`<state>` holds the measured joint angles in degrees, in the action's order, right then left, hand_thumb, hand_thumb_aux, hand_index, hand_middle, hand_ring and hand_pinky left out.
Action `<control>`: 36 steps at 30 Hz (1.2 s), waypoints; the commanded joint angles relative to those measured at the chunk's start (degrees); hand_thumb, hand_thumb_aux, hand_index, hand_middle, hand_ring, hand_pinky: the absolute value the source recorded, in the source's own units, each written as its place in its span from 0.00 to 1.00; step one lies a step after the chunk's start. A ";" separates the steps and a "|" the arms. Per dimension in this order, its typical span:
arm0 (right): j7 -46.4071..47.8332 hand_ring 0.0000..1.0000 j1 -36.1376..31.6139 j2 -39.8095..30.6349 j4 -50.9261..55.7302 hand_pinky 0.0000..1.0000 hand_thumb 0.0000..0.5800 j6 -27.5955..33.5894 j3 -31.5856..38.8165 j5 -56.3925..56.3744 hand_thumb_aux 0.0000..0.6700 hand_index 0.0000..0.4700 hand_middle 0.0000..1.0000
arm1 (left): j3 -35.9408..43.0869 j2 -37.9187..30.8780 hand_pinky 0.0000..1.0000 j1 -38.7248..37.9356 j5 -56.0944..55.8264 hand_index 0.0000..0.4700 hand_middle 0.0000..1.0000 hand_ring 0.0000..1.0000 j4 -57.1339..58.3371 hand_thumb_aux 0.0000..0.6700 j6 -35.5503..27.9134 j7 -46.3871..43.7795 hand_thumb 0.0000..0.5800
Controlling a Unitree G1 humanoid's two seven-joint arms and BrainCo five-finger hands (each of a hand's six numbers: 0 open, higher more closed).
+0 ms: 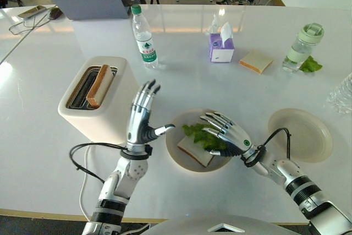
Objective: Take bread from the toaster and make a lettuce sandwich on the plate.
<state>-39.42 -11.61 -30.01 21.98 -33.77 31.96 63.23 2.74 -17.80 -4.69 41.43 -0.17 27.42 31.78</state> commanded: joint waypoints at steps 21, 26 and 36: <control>-3.18 0.00 1.72 -0.88 -5.74 0.00 0.00 5.00 -5.80 -2.99 0.00 0.00 0.00 | -14.89 -17.96 0.00 -2.69 -0.46 0.00 0.00 0.00 -3.73 0.00 -26.68 -29.12 0.00; -3.27 0.00 2.04 -0.89 -5.94 0.00 0.00 5.10 -5.68 -2.84 0.00 0.00 0.00 | -14.18 -19.79 0.89 -2.13 -1.40 1.00 0.89 0.89 -1.49 1.00 -25.74 -28.98 1.00; -5.29 0.00 3.17 -0.63 -6.07 0.00 0.00 5.68 -5.96 -2.61 0.00 0.00 0.00 | -18.43 -14.89 1.00 5.08 -2.62 1.00 1.00 1.00 -3.32 1.00 -19.15 -7.68 1.00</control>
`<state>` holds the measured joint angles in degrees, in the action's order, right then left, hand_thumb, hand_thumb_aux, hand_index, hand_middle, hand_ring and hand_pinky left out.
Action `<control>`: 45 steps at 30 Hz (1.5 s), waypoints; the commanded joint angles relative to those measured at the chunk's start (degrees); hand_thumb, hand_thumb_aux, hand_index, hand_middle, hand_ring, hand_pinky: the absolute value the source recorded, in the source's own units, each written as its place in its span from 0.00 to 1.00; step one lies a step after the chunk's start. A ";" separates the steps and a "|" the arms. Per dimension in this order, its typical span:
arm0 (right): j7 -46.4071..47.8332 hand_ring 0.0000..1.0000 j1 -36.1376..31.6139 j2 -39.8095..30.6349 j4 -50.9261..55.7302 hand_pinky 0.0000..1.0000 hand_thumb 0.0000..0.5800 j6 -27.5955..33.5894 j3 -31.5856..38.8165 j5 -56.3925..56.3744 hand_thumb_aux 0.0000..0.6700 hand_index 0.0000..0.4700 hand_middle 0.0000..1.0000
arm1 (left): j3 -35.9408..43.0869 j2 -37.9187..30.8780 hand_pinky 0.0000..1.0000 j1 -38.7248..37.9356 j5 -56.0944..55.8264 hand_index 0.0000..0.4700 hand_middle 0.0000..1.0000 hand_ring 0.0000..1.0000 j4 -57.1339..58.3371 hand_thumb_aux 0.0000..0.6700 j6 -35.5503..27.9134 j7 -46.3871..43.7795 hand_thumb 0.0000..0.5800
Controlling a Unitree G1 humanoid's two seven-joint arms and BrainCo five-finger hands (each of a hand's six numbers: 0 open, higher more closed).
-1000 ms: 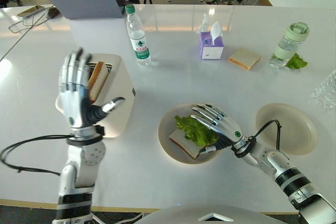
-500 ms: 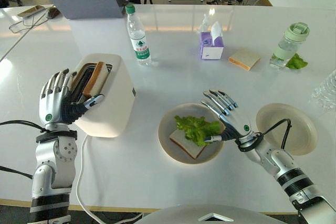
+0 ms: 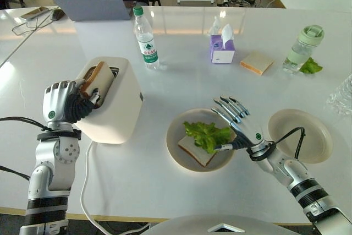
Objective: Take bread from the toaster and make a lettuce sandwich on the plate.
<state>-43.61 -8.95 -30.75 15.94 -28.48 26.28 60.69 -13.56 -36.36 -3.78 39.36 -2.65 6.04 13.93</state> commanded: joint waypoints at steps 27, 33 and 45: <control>-14.30 0.00 2.12 1.63 -6.36 0.00 0.00 -7.28 -2.32 1.61 0.00 0.00 0.00 | 25.82 20.69 1.00 7.53 -42.48 1.00 1.00 1.00 10.91 1.00 20.84 -30.53 1.00; -11.71 0.00 2.35 -0.41 -5.65 0.00 0.00 -9.84 0.11 2.58 0.00 0.00 0.00 | 25.89 26.73 1.00 -2.12 -36.56 1.00 1.00 1.00 4.05 1.00 15.96 -21.58 1.00; -5.45 0.00 4.03 -2.73 -4.63 0.00 0.00 -13.73 2.68 1.73 0.00 0.00 0.00 | 27.10 28.16 1.00 -5.02 -26.73 1.00 1.00 1.00 11.34 1.00 13.35 -16.52 1.00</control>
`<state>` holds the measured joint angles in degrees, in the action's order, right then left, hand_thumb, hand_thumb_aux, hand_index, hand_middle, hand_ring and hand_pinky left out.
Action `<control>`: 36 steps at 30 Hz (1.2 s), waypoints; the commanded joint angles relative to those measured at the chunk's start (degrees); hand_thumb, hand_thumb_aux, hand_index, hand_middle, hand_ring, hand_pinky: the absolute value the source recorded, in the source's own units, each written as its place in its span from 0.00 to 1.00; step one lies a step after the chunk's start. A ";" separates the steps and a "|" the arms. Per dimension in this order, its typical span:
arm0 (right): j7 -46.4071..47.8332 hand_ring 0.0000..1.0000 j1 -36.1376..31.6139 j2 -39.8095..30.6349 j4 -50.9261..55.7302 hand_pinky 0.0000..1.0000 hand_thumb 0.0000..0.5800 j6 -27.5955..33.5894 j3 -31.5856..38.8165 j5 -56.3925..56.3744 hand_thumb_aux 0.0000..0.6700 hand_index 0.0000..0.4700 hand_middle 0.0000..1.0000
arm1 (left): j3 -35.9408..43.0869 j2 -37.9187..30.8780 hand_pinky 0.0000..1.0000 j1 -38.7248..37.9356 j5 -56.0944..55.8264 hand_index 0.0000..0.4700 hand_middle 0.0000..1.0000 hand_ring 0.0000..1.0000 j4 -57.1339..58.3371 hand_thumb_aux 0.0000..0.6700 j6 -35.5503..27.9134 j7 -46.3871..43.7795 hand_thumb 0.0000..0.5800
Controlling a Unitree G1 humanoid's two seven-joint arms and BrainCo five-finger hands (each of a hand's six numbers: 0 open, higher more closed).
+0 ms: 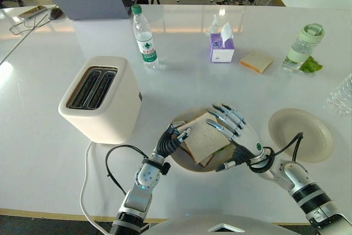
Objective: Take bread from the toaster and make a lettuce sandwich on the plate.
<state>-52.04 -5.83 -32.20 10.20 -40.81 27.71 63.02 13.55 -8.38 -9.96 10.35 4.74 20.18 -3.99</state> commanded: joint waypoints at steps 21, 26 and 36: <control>42.57 0.00 3.37 -5.51 16.22 0.00 0.00 -6.24 8.21 -17.92 0.00 0.00 0.00 | -0.57 -1.39 0.00 2.34 13.56 0.11 0.00 0.00 4.51 0.11 3.48 9.85 0.20; 44.18 0.00 3.29 -5.27 16.48 0.00 0.00 -5.82 8.30 -18.55 0.00 0.00 0.00 | -8.25 -4.31 0.00 6.34 29.02 0.00 0.00 0.00 -6.39 0.00 4.48 27.96 0.00; 28.07 0.65 3.00 4.27 7.75 0.65 0.93 -14.00 -1.22 -27.10 0.74 0.74 0.65 | -10.70 -11.80 0.81 4.87 23.71 0.34 0.81 0.81 -6.59 0.34 23.31 37.44 0.56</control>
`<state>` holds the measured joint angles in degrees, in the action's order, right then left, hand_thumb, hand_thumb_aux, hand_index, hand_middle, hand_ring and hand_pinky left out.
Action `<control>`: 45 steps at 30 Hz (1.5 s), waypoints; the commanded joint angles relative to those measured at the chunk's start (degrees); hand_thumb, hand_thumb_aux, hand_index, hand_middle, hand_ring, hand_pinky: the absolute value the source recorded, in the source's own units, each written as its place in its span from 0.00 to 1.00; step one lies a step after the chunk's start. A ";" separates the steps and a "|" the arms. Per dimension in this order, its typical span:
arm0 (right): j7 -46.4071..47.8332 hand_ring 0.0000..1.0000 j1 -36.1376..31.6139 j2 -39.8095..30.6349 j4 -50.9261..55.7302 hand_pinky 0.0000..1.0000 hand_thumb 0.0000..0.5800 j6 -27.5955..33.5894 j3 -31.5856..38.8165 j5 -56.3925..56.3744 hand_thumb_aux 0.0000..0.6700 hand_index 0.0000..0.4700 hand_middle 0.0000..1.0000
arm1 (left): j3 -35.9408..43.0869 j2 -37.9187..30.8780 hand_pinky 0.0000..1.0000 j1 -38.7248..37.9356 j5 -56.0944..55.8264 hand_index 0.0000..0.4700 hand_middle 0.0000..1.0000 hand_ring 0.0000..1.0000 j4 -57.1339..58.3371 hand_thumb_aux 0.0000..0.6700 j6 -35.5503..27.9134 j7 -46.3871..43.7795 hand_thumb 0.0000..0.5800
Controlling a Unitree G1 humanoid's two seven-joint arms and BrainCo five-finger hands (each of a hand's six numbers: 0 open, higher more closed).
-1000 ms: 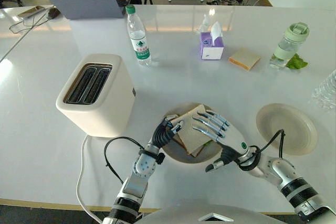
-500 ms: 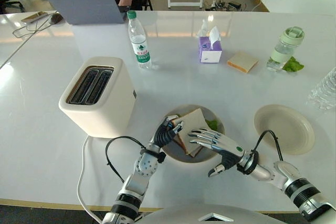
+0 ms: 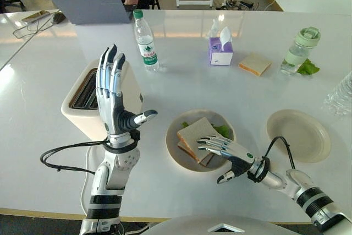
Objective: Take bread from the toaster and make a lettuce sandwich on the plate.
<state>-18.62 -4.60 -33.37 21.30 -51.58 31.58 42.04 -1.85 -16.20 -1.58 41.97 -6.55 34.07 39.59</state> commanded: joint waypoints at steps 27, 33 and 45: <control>3.86 1.00 -3.08 6.48 10.28 1.00 1.00 3.90 -4.32 4.64 1.00 1.00 1.00 | 25.74 -4.37 1.00 0.78 -12.81 1.00 1.00 1.00 33.05 1.00 1.19 -33.81 1.00; -5.63 1.00 -12.83 14.30 24.10 1.00 1.00 14.12 -4.72 4.91 1.00 1.00 1.00 | 26.03 -0.69 1.00 13.41 -6.90 1.00 1.00 1.00 50.31 1.00 -1.91 -22.42 1.00; -14.09 0.22 -16.14 16.88 23.59 0.22 0.73 5.12 -10.90 -5.93 0.48 0.48 0.22 | 18.45 3.34 0.00 14.09 -17.11 0.00 0.00 0.00 45.64 0.00 16.06 -8.94 0.00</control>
<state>-31.01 -22.66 -16.63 51.01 -44.00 24.57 40.73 19.29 -13.91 15.58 29.24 45.00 46.72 30.55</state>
